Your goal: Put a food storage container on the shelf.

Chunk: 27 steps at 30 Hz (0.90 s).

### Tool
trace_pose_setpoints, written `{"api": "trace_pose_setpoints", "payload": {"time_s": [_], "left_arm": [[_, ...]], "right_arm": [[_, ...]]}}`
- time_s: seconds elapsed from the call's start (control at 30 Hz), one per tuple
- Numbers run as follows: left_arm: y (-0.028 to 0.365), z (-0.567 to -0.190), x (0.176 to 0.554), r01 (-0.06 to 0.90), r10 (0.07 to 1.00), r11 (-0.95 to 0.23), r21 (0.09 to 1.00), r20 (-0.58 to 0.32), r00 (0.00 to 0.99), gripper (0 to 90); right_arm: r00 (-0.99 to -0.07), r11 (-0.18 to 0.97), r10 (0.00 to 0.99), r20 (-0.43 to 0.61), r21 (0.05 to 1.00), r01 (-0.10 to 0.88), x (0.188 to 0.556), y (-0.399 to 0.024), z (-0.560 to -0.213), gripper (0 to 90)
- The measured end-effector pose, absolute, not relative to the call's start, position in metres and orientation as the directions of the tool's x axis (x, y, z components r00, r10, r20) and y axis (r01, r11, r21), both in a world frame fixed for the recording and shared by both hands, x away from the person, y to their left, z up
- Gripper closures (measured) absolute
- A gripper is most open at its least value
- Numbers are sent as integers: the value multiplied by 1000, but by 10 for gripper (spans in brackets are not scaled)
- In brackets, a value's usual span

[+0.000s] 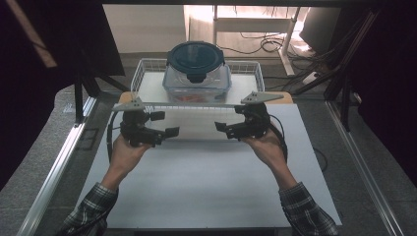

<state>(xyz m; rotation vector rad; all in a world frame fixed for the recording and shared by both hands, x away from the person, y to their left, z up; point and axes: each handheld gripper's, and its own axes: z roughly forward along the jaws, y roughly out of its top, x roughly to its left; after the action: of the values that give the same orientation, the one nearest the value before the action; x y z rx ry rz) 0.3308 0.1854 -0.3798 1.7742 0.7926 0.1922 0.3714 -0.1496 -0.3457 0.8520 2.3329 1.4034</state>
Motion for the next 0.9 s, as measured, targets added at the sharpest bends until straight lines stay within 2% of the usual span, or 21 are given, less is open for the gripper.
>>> {"api": "trace_pose_setpoints", "payload": {"time_s": [0.17, 0.37, 0.6, 0.9], "left_arm": [[185, -411, 305, 411, 627, -195, 891, -209, 750, 51], [187, -445, 284, 430, 640, -201, 880, -215, 738, 42], [185, -478, 268, 456, 639, -212, 864, -231, 734, 42], [174, -511, 246, 460, 660, -321, 828, -153, 736, 42]], "right_arm": [[-800, 396, 599, 29, 858, 328, 351, -155, -371, 30], [-797, 401, 601, 49, 844, 355, 331, -168, -406, 21], [-801, 420, 597, 45, 833, 360, 315, -179, -432, 25], [-793, 413, 607, 50, 833, 369, 288, -191, -464, 25]]}}
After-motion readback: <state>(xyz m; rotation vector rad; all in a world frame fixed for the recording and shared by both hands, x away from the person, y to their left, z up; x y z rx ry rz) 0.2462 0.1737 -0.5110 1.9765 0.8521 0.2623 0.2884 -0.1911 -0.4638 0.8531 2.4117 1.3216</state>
